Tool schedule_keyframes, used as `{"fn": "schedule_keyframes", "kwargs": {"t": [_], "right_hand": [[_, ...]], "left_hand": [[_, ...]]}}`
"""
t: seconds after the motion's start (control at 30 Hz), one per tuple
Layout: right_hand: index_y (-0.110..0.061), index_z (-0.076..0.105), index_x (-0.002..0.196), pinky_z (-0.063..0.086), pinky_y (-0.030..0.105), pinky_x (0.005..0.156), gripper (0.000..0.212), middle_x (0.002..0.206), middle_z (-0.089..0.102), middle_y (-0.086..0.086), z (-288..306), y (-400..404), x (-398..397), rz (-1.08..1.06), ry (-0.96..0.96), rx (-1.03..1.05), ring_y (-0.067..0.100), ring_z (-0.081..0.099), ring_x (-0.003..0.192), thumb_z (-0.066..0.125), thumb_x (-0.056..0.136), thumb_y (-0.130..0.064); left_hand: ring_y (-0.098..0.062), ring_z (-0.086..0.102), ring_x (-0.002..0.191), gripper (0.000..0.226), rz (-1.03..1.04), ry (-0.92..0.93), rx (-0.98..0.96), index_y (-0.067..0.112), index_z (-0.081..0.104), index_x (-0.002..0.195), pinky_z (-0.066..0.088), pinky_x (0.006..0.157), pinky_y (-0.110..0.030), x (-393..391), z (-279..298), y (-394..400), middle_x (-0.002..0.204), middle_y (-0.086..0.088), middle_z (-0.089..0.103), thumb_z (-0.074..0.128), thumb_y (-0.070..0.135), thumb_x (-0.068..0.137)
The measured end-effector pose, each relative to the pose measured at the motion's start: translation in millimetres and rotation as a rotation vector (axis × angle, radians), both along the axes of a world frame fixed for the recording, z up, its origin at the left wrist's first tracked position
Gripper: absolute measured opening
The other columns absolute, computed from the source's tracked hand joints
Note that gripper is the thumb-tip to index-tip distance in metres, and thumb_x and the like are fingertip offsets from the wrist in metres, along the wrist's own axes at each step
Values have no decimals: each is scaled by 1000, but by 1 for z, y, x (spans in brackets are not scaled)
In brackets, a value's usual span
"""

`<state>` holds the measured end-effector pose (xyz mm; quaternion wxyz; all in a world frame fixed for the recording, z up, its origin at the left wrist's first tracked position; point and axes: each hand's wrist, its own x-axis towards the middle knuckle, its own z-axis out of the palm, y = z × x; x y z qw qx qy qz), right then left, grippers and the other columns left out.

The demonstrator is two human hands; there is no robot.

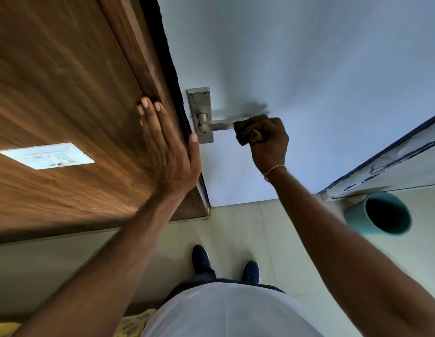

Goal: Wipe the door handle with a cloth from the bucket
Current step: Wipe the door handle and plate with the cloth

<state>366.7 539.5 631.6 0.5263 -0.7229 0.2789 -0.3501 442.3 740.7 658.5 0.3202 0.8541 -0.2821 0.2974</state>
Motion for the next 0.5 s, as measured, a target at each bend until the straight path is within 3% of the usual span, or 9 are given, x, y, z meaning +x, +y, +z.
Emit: {"fn": "schedule_keyframes", "kwargs": {"t": [0.1, 0.17, 0.3, 0.43, 0.5], "right_hand": [[-11, 72, 81, 54, 33, 52, 34, 100, 73, 37, 11, 32, 4, -7, -177, 550, 41, 71, 71, 74, 71, 22], [-5, 68, 92, 53, 31, 49, 32, 93, 70, 44, 18, 50, 11, -59, -233, 749, 41, 68, 67, 75, 77, 23], [4, 69, 106, 53, 28, 47, 32, 93, 73, 38, 27, 75, 27, -100, -173, 882, 33, 71, 64, 69, 81, 24], [4, 68, 125, 61, 34, 57, 46, 114, 77, 29, 29, 91, 38, 10, -200, 1078, 35, 77, 84, 67, 84, 24], [5, 63, 132, 63, 36, 64, 45, 115, 75, 26, 32, 90, 36, 123, -262, 1177, 37, 77, 95, 61, 90, 23]], "left_hand": [[-55, 16, 160, 79, -7, 0, -5, -21, 21, 158, 22, 131, -63, 0, 1, 2, 167, -43, 18, 58, 22, 103], [-55, 17, 160, 79, -16, 0, -9, -21, 21, 158, 22, 131, -63, 0, 1, 2, 167, -43, 19, 59, 22, 103], [-56, 17, 160, 81, -38, 6, -18, -21, 21, 158, 22, 131, -64, -1, 1, 2, 167, -43, 19, 60, 23, 102], [-56, 15, 160, 79, -65, 7, -33, -21, 21, 158, 21, 131, -64, 0, 2, 4, 167, -44, 17, 56, 23, 103], [-55, 15, 161, 77, -79, 9, -27, -20, 21, 158, 21, 132, -64, 0, 1, 6, 168, -43, 17, 54, 23, 104]]}}
